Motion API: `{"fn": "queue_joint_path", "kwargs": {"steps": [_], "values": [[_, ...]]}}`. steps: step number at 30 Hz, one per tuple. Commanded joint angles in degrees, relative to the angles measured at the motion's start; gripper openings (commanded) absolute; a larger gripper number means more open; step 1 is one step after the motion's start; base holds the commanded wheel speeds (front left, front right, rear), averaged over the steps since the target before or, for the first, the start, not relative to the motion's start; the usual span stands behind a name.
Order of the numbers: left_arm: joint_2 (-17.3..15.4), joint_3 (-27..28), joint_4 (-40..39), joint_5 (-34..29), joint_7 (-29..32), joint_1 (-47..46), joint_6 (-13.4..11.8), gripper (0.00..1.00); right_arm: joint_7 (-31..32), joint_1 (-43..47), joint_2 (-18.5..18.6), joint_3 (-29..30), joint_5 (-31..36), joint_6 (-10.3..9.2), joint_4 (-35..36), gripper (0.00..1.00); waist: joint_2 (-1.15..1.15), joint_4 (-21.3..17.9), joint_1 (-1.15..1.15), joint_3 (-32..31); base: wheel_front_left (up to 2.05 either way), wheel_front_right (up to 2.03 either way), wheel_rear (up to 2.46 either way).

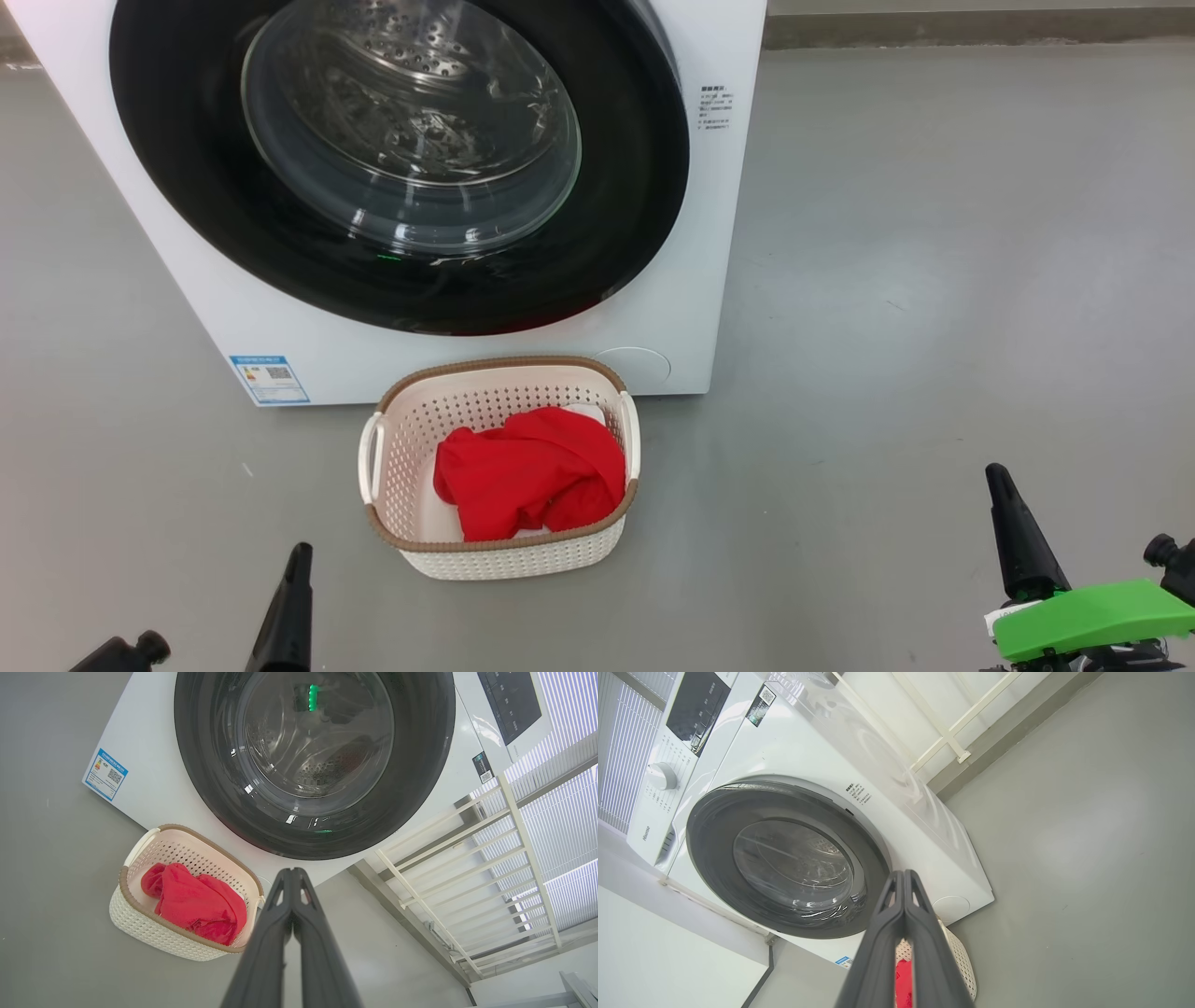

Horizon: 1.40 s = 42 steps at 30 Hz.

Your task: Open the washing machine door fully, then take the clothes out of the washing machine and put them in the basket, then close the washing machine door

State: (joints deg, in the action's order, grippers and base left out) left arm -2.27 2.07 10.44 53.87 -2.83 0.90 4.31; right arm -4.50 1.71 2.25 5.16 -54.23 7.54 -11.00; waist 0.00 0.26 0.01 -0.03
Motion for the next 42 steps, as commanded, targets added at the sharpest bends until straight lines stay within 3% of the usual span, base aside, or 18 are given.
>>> {"fn": "queue_joint_path", "kwargs": {"steps": [1,42], "values": [[-0.38,1.51,-0.96,1.52,0.29,-2.39,0.75,0.0,0.25,-2.72,1.21,-0.52,-1.67,-0.03,1.12,0.0,0.0,0.0,0.0,0.0,0.0,0.0,0.0],[-0.55,3.79,2.33,28.9,7.07,-6.19,2.23,0.0,6.51,-6.8,2.42,-1.3,-30.6,-0.05,-2.16,0.0,0.0,-0.2,-0.01,0.02,0.0,0.0,0.0]]}}
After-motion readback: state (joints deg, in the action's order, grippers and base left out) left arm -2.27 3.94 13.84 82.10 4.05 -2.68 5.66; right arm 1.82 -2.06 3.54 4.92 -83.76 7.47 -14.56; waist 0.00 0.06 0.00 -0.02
